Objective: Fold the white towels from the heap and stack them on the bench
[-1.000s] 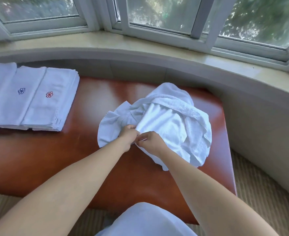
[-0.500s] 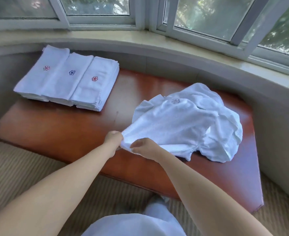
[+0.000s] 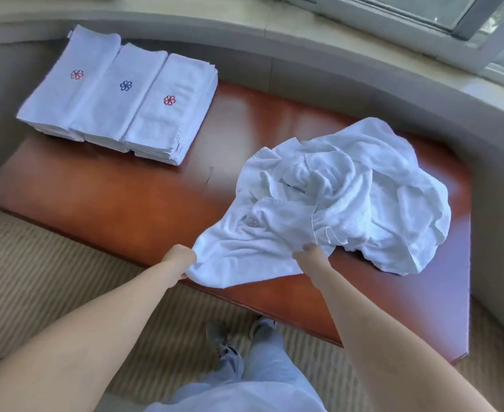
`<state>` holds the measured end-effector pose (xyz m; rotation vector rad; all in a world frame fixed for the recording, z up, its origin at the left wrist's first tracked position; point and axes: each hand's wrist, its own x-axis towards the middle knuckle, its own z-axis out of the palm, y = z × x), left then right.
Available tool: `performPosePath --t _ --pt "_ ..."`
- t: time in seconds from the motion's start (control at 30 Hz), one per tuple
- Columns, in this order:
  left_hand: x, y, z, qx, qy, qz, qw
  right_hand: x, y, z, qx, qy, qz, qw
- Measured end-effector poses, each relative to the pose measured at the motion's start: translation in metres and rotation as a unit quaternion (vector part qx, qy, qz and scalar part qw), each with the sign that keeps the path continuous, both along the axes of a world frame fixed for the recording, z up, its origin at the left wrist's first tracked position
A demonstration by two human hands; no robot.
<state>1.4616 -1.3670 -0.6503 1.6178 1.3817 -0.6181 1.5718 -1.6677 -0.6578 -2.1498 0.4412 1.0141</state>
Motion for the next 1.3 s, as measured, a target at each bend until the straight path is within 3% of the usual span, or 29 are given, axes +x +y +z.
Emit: performPosePath --t 0.1,0.2,0.27,0.33,0.47,0.67,0.77,0.87,0.97,1.0,1.07,1.1,1.13,1.2,1.27,1.3 --pt "0.006 -0.004 -0.008 -0.013 -0.015 -0.043 0.999 0.010 -0.003 -0.023 -0.014 0.007 -0.093 0.996" --pt "0.007 -0.009 -0.013 -0.022 -0.020 -0.022 0.999 0.011 -0.004 -0.030 -0.032 0.012 -0.232 0.972" --pt "0.005 -0.009 -0.018 -0.016 0.005 -0.012 1.000 0.007 -0.005 -0.038 -0.035 0.004 -0.170 0.985" --pt "0.003 -0.007 -0.022 -0.009 0.034 0.004 0.999 0.006 -0.007 -0.039 -0.076 -0.025 -0.035 0.996" --pt "0.000 -0.002 -0.023 -0.020 0.040 0.021 0.999 0.006 -0.006 -0.036 -0.135 -0.104 0.153 0.973" --pt "0.025 0.008 0.017 -0.038 -0.064 0.022 0.997 0.024 0.027 0.020 -0.095 0.014 0.292 0.951" --pt "0.053 0.016 0.059 -0.046 -0.142 0.054 0.987 0.051 0.042 0.065 0.011 0.039 0.200 0.979" --pt "0.082 0.024 0.109 -0.065 -0.255 0.070 0.962 0.087 0.053 0.115 0.087 -0.093 0.030 0.991" --pt "0.104 0.036 0.164 -0.078 -0.375 0.065 0.921 0.111 0.060 0.174 0.221 -0.203 -0.110 0.947" --pt "0.109 0.042 0.179 -0.089 -0.413 0.072 0.903 0.116 0.061 0.190 0.278 -0.223 -0.125 0.926" --pt "0.106 0.053 0.199 -0.150 -0.478 0.069 0.863 0.112 0.060 0.215 0.338 -0.271 -0.058 0.899" --pt "0.100 0.059 0.202 -0.183 -0.490 0.044 0.851 0.103 0.058 0.220 0.304 -0.289 0.019 0.908" --pt "0.090 0.067 0.197 -0.186 -0.473 -0.011 0.861 0.092 0.056 0.215 0.244 -0.289 0.118 0.918" --pt "0.062 0.078 0.167 -0.067 -0.342 -0.183 0.919 0.064 0.047 0.184 0.051 -0.240 0.333 0.910" --pt "0.033 0.089 0.125 0.101 -0.207 -0.256 0.939 0.040 0.029 0.144 -0.081 -0.178 0.420 0.886" --pt "0.021 0.094 0.109 0.146 -0.177 -0.235 0.944 0.032 0.021 0.126 -0.093 -0.173 0.386 0.902"
